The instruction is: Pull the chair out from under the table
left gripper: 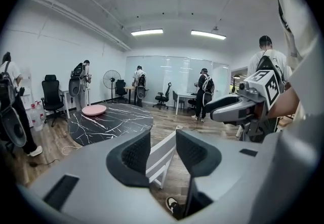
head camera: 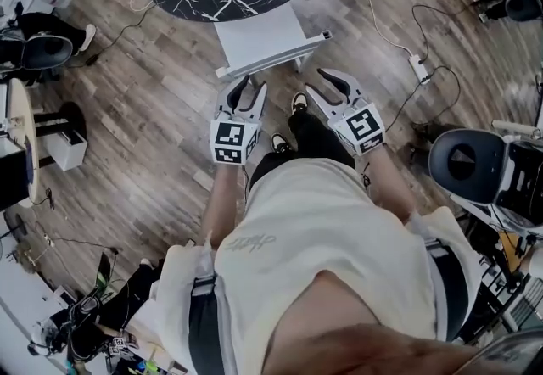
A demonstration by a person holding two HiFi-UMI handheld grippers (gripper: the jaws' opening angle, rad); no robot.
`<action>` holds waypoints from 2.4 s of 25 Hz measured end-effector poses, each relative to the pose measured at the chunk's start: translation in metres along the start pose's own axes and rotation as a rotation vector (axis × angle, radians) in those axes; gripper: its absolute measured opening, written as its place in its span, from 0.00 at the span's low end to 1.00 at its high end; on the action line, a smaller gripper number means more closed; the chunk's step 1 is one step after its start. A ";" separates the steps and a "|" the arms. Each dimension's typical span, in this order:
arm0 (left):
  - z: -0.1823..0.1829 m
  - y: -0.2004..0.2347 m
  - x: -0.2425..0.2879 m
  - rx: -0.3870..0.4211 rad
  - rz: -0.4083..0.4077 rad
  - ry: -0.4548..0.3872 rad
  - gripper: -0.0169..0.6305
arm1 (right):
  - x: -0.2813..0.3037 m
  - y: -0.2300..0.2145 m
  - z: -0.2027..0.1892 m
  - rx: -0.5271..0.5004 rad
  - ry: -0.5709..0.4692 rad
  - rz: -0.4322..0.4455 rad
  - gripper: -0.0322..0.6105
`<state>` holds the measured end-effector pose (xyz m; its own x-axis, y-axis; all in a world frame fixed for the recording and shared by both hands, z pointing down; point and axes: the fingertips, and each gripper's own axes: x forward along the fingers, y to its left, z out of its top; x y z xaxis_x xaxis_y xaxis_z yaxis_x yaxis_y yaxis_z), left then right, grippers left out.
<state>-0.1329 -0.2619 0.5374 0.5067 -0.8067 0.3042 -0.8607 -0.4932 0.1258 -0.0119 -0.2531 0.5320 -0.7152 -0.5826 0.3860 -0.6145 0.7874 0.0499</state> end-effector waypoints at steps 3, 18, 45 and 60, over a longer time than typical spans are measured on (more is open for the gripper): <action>0.003 0.011 0.019 0.018 0.017 0.017 0.29 | 0.023 -0.021 0.002 -0.014 -0.009 0.032 0.30; -0.035 0.050 0.109 0.198 -0.062 0.348 0.29 | 0.134 -0.056 -0.005 -0.347 0.163 0.354 0.33; -0.167 0.039 0.137 0.580 -0.454 0.898 0.27 | 0.193 -0.003 -0.146 -0.751 0.825 0.716 0.29; -0.166 0.044 0.138 0.616 -0.435 0.913 0.16 | 0.196 -0.004 -0.147 -0.769 0.784 0.679 0.18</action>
<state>-0.1083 -0.3410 0.7419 0.3139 -0.1243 0.9413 -0.3295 -0.9440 -0.0147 -0.1004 -0.3407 0.7425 -0.2613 0.0444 0.9642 0.3287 0.9433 0.0456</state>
